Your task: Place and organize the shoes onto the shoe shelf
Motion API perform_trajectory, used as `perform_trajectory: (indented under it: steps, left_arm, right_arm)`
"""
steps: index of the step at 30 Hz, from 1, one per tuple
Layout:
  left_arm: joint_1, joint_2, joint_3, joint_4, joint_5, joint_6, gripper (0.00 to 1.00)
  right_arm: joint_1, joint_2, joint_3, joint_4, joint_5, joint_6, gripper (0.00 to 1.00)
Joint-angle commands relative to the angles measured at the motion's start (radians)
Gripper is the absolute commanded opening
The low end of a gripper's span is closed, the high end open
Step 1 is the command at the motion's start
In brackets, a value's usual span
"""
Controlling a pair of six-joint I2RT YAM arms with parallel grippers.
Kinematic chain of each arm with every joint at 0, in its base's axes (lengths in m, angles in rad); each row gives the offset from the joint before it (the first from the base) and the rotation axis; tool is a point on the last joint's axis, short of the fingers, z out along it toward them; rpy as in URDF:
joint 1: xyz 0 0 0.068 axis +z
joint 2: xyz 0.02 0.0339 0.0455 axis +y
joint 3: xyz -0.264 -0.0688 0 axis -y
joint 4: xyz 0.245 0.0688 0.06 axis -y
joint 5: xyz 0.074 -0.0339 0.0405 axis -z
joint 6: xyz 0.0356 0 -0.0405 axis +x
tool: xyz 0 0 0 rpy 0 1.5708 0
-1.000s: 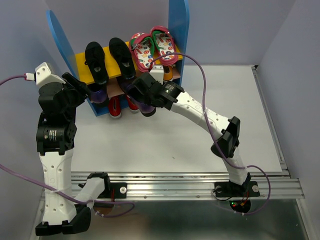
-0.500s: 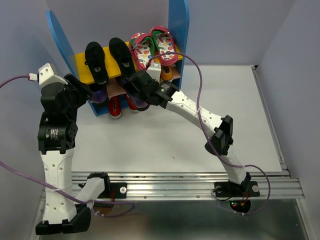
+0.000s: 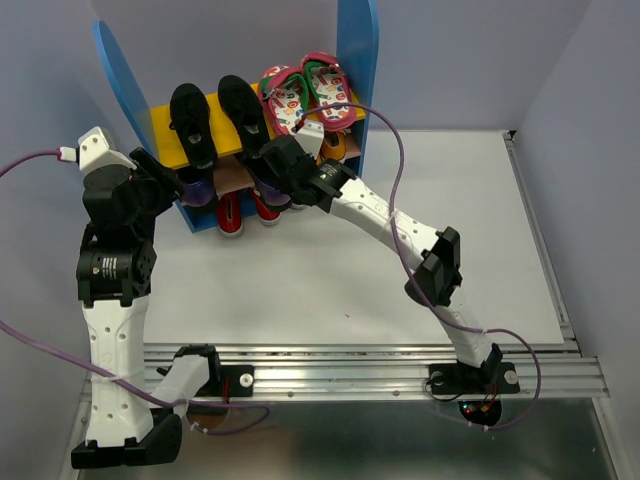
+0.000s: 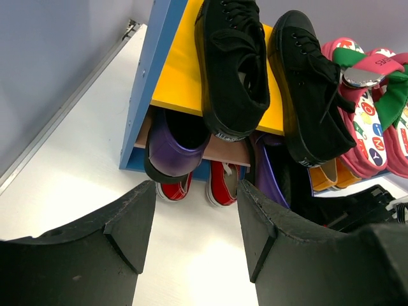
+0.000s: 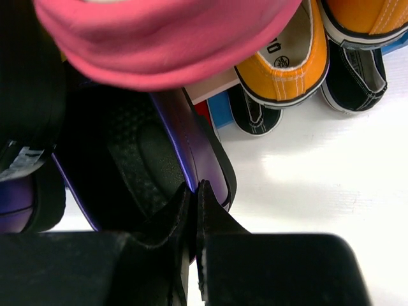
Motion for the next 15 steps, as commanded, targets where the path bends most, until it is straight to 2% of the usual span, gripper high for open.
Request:
perform_trajectory:
  steps: [1,15]
  left_arm:
    - [0.000,-0.008,-0.018,0.025,-0.024,0.034,0.64]
    - [0.000,-0.008,-0.010,0.013,-0.024,0.040,0.64]
  right_arm:
    - [-0.009,-0.018,0.079,0.212,0.022,0.052,0.01]
    - [-0.009,0.009,0.091,0.314,-0.018,0.042,0.01]
